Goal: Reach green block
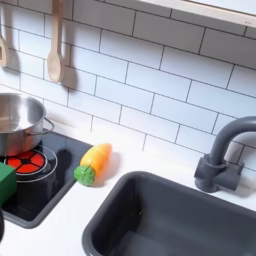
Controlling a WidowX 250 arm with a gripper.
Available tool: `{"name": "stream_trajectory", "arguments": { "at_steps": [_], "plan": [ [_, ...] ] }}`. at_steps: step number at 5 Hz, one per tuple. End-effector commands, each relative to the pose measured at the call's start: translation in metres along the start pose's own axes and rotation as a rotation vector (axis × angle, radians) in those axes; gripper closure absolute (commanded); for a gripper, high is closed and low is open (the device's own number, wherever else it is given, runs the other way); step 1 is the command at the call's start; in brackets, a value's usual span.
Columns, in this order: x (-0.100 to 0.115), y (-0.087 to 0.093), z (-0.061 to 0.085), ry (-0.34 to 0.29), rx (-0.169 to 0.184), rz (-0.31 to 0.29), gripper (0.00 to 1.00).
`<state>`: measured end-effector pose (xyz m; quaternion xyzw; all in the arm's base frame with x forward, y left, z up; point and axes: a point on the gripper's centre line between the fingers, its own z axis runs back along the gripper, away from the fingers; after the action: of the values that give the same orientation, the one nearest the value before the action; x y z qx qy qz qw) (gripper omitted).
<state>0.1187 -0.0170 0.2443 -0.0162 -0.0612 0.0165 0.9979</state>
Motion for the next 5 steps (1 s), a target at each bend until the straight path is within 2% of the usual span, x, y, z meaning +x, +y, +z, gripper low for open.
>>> {"name": "stream_trajectory", "arguments": {
  "at_steps": [1,2,3,4,5],
  "plan": [
    [0.0,0.0,0.0,0.0,0.0,0.0,0.0],
    [0.009,-0.005,0.001,-0.02,-0.001,0.012,0.0],
    [0.02,-0.005,-0.003,-0.023,0.0,0.017,0.0],
    [0.035,0.001,-0.006,-0.033,0.017,0.015,0.0],
    [0.053,0.012,-0.006,-0.051,0.017,0.003,0.0]
  ]
}}
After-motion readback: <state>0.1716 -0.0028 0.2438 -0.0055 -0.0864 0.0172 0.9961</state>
